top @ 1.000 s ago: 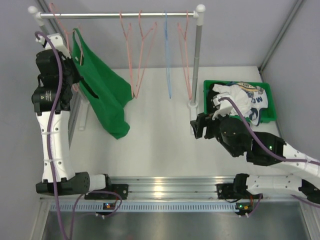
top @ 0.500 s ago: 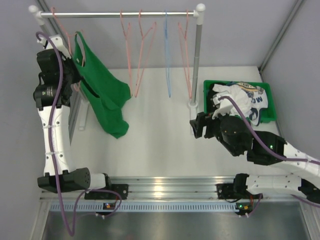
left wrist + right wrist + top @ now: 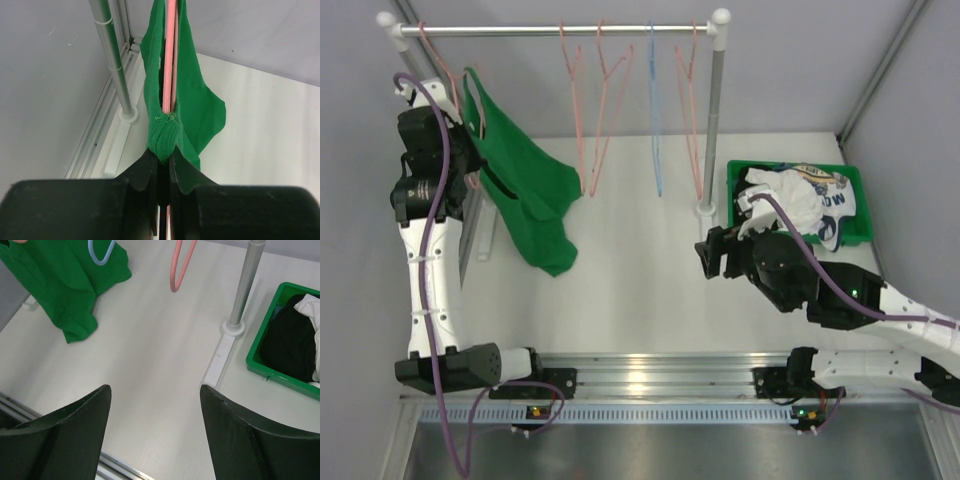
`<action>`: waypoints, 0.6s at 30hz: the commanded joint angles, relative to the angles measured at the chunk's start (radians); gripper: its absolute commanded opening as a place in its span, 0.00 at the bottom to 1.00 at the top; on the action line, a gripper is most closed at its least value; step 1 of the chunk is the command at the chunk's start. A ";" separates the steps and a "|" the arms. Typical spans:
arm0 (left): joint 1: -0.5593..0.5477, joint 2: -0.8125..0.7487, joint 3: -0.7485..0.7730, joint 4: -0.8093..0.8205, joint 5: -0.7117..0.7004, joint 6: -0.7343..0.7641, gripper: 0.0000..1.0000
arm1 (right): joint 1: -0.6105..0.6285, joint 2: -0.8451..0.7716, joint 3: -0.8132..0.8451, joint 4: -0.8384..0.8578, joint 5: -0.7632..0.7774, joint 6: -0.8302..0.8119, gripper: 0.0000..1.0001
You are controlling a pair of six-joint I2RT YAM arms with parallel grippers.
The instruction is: Place the tank top on the hanger
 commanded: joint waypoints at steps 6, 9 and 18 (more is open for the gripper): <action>0.009 -0.036 -0.009 0.039 -0.074 -0.020 0.02 | 0.016 0.001 -0.011 0.043 -0.010 -0.010 0.72; 0.007 -0.039 -0.014 0.033 -0.093 -0.019 0.04 | 0.016 0.004 -0.009 0.045 -0.014 -0.013 0.72; 0.009 -0.056 -0.012 0.025 -0.136 -0.014 0.17 | 0.016 0.013 -0.003 0.050 -0.022 -0.019 0.73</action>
